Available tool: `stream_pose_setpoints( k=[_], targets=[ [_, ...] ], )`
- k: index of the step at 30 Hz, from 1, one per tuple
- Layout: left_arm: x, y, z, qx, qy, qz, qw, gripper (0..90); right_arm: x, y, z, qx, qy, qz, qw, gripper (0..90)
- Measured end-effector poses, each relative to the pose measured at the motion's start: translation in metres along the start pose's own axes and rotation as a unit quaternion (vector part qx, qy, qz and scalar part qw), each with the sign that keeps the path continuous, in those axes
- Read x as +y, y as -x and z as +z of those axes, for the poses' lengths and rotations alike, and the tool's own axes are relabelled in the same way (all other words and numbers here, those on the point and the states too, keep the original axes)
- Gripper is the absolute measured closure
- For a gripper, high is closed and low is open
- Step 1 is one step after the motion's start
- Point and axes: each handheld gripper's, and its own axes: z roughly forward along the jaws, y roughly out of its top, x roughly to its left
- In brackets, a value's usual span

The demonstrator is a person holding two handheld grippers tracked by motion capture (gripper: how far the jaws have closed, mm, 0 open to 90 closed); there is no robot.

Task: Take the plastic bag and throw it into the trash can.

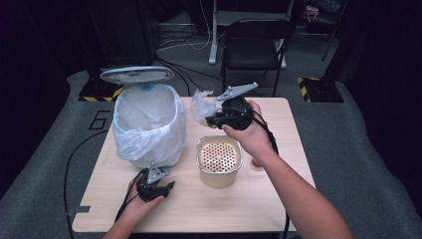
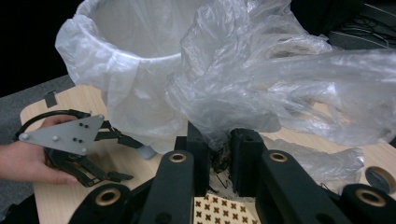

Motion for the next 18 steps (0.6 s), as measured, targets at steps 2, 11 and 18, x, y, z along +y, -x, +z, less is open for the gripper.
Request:
stream_pose_setpoints(
  k=[2,11,18],
  targets=[
    [0.000,0.000,0.000,0.001,0.000,0.000,1.0000,36.4,0.005,-0.002,0.004,0.002,0.001,-0.004,1.0000,80.6],
    [0.000,-0.001,-0.001,-0.003,-0.003,0.000,1.0000,36.4,0.023,-0.013,0.023,0.020,0.000,-0.013,0.9997,80.5],
    [0.000,-0.001,0.000,-0.001,0.005,0.000,1.0000,36.4,0.037,-0.022,0.041,0.034,0.002,-0.023,0.9992,80.5]
  ],
)
